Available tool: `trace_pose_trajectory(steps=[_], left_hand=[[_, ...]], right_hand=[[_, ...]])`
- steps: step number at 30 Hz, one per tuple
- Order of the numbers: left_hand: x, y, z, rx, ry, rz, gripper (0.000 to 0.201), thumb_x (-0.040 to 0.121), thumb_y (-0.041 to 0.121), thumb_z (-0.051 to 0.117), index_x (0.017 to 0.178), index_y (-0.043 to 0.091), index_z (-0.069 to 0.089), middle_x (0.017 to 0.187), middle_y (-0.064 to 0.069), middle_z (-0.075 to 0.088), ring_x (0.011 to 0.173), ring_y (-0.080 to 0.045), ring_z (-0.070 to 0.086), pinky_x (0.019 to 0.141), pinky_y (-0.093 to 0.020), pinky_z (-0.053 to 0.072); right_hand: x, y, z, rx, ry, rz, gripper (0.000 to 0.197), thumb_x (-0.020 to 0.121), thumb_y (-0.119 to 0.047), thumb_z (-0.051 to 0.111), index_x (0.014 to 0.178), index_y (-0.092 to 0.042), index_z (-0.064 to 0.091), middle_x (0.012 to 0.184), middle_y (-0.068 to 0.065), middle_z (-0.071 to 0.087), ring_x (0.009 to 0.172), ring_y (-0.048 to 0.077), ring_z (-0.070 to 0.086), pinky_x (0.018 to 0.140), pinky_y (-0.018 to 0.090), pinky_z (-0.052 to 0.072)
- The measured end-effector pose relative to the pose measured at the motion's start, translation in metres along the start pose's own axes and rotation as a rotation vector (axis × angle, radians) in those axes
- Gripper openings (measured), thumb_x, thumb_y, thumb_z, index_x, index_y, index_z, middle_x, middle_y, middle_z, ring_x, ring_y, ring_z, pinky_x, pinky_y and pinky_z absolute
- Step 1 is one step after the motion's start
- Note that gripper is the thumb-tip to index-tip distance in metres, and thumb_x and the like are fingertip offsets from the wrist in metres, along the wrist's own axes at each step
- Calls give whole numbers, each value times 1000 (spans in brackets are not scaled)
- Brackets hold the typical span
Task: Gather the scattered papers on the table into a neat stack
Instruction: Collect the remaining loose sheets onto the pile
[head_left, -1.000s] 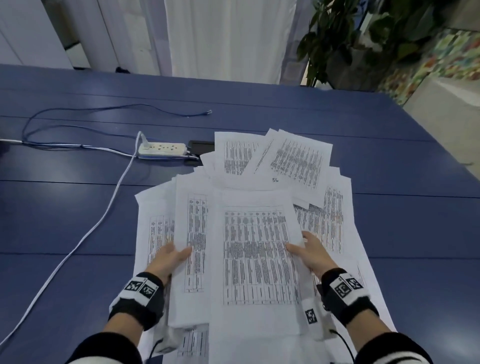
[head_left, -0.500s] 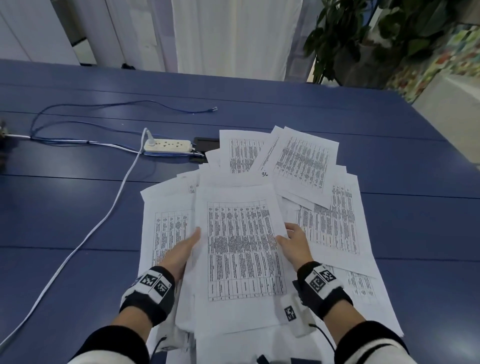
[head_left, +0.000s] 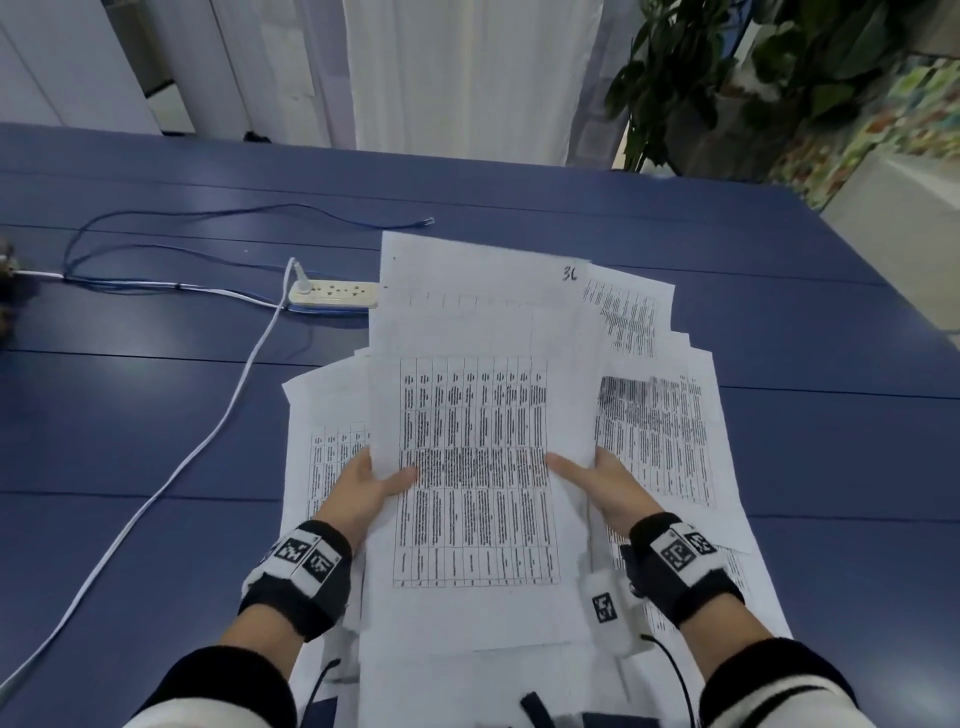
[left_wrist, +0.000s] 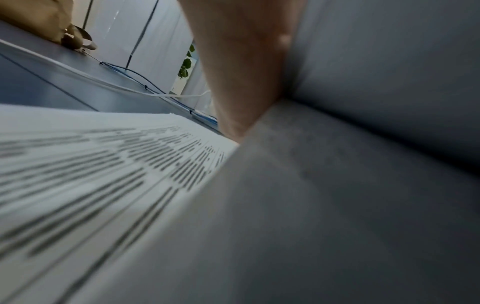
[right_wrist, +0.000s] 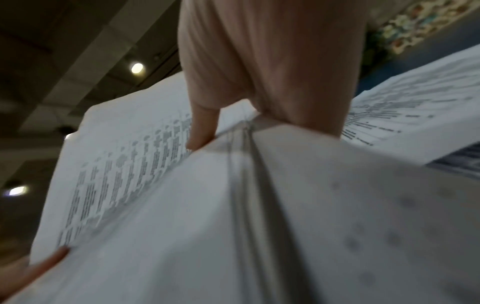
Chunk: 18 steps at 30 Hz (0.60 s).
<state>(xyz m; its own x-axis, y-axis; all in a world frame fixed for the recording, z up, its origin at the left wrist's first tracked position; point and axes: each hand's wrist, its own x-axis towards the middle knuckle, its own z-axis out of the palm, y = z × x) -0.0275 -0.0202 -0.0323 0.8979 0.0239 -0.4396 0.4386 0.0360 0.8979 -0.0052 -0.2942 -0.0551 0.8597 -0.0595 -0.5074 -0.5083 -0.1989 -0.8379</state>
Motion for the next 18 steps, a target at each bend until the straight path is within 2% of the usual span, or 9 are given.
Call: trace_pose_trajectory(steps=[1,3,5,6,7,9,12,15,18], left_hand=[[0,6,0,-20,-19,23,38,77,9,66,110,20,50,118,1,56,117,-21,51,112,-48,28],[0,18,-2,-17,-22,91,34,78,9,66,108,20,55,113,-6,64,113,-30,58,106,-53,38],[1,33,-3,-35,6,187,32,82,4,64,109,19,56,109,-4,66,106,-24,62,100,-46,45],[1,44,-1,-46,18,249,31,83,3,63,108,19,56,105,1,67,100,-17,65,96,-39,48],[0,54,0,-50,36,315,30,83,2,62,107,19,56,102,6,67,94,-8,66,91,-31,50],[-5,76,8,-59,77,443,28,85,1,60,108,17,56,98,12,64,86,4,63,80,-14,52],[-9,92,19,-90,163,587,25,88,2,57,110,11,53,96,13,61,86,6,58,71,-2,48],[-14,98,25,-104,189,668,21,88,2,57,98,20,54,93,13,60,78,11,61,69,-1,46],[-17,99,26,-130,172,712,34,84,2,63,107,24,51,100,13,62,83,12,63,74,-6,49]], right_hand=[[-4,-7,-1,54,-1,-21,110,49,-56,84,138,-11,37,139,10,50,125,26,50,108,50,37],[-19,-33,1,140,-9,-106,71,65,-31,79,126,-8,49,124,11,61,109,23,61,100,44,46],[-27,-57,-1,172,25,-268,39,79,-13,70,115,-10,55,109,3,67,94,11,64,83,25,54],[-33,-71,0,174,60,-359,31,82,-10,67,111,-12,57,102,-2,67,90,7,64,77,19,53],[-36,-83,2,183,106,-431,26,84,-9,65,108,-15,58,97,-5,66,88,6,64,77,20,53],[-40,-103,6,209,193,-541,19,85,-9,64,99,-22,59,94,-7,67,87,7,65,84,28,54],[-47,-120,14,263,246,-636,19,86,-11,63,97,-25,57,96,-7,66,93,11,65,91,32,51],[-49,-122,19,289,225,-665,23,86,-9,62,102,-23,54,98,-10,63,94,8,63,94,32,49],[-48,-119,19,250,191,-673,35,83,-8,66,111,-21,49,103,-12,62,96,2,61,92,25,50]])
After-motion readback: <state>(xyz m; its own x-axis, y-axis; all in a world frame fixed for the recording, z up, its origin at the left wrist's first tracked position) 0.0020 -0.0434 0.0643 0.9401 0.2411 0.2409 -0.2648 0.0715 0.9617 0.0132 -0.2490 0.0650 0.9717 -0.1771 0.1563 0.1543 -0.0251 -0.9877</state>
